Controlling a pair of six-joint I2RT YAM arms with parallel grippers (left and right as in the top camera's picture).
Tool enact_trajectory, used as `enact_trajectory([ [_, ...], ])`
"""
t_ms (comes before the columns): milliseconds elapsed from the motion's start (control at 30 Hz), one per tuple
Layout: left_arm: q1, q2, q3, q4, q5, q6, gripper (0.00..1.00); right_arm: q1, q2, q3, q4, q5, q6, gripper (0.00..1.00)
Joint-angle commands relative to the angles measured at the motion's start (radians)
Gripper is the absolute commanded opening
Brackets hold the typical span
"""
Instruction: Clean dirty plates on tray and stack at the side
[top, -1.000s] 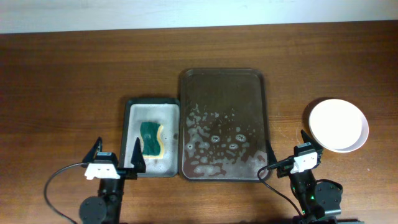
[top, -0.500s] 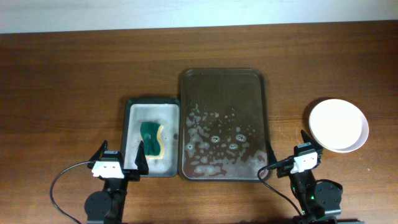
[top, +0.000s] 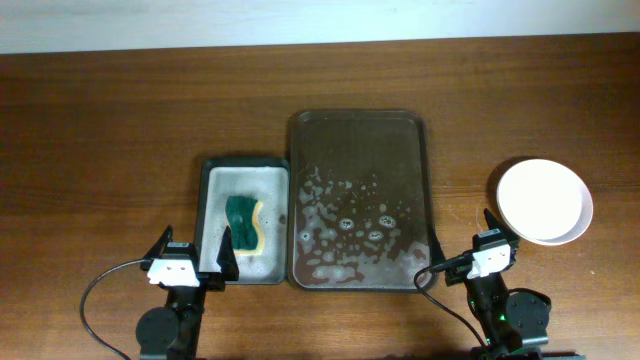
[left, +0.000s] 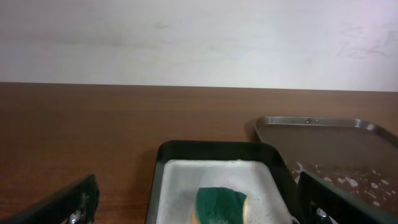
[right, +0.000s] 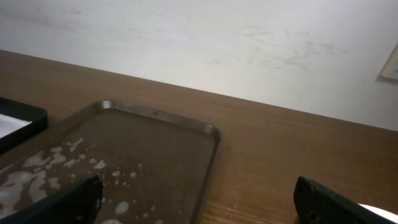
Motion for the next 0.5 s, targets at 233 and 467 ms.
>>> enact_trajectory([
  [233,-0.004,-0.007,-0.001,-0.010,-0.007,0.019,0.99,-0.007,-0.008,-0.005,-0.006,0.008,0.001,0.99],
  [467,-0.004,-0.007,-0.001,-0.010,-0.007,0.019,0.99,-0.007,-0.008,-0.005,-0.006,0.008,0.001,0.99],
])
